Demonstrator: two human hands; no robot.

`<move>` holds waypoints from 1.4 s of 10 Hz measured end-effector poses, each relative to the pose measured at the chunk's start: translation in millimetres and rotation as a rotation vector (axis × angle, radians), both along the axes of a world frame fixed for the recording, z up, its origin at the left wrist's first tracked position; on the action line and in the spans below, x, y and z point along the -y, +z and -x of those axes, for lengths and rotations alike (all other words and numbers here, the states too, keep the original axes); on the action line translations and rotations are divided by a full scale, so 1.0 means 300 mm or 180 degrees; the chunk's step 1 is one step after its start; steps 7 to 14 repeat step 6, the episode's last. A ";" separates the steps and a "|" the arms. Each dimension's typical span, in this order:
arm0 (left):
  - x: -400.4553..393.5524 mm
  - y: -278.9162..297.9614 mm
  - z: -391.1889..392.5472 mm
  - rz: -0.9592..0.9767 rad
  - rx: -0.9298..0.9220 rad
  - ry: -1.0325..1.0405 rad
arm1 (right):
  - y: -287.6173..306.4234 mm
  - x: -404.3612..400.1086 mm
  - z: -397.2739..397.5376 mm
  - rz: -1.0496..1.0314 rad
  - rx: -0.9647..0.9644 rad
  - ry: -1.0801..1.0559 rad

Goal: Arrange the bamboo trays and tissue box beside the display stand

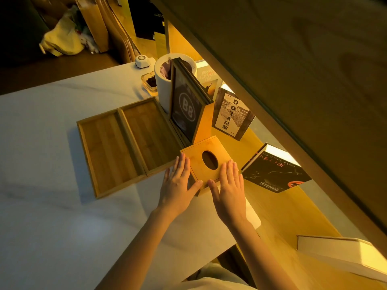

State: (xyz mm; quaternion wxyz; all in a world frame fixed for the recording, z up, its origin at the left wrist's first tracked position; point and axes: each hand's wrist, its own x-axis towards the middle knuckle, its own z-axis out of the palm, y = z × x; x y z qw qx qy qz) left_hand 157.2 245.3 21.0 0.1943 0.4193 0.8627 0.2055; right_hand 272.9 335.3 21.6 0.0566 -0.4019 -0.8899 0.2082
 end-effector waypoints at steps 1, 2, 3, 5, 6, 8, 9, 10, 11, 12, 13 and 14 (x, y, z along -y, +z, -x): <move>-0.004 -0.007 -0.007 -0.0015 -0.0029 0.0026 | -0.004 -0.010 -0.003 -0.0002 0.0074 0.0053; -0.005 -0.011 -0.009 -0.0013 -0.0027 0.0066 | -0.002 -0.016 -0.007 0.0002 0.0061 0.0095; -0.007 -0.009 -0.013 -0.0035 -0.0037 0.0087 | 0.002 -0.020 -0.009 0.0025 0.0055 0.0126; -0.003 0.032 0.005 -0.0041 0.0373 0.0029 | 0.047 -0.025 0.005 -0.0133 0.0133 0.0116; 0.011 0.093 0.041 -0.0298 0.0774 0.0131 | 0.105 -0.028 0.048 0.0008 -0.0132 0.0218; 0.011 0.093 0.041 -0.0298 0.0774 0.0131 | 0.105 -0.028 0.048 0.0008 -0.0132 0.0218; 0.011 0.093 0.041 -0.0298 0.0774 0.0131 | 0.105 -0.028 0.048 0.0008 -0.0132 0.0218; 0.011 0.093 0.041 -0.0298 0.0774 0.0131 | 0.105 -0.028 0.048 0.0008 -0.0132 0.0218; 0.011 0.093 0.041 -0.0298 0.0774 0.0131 | 0.105 -0.028 0.048 0.0008 -0.0132 0.0218; 0.011 0.093 0.041 -0.0298 0.0774 0.0131 | 0.105 -0.028 0.048 0.0008 -0.0132 0.0218; 0.011 0.093 0.041 -0.0298 0.0774 0.0131 | 0.105 -0.028 0.048 0.0008 -0.0132 0.0218; 0.011 0.093 0.041 -0.0298 0.0774 0.0131 | 0.105 -0.028 0.048 0.0008 -0.0132 0.0218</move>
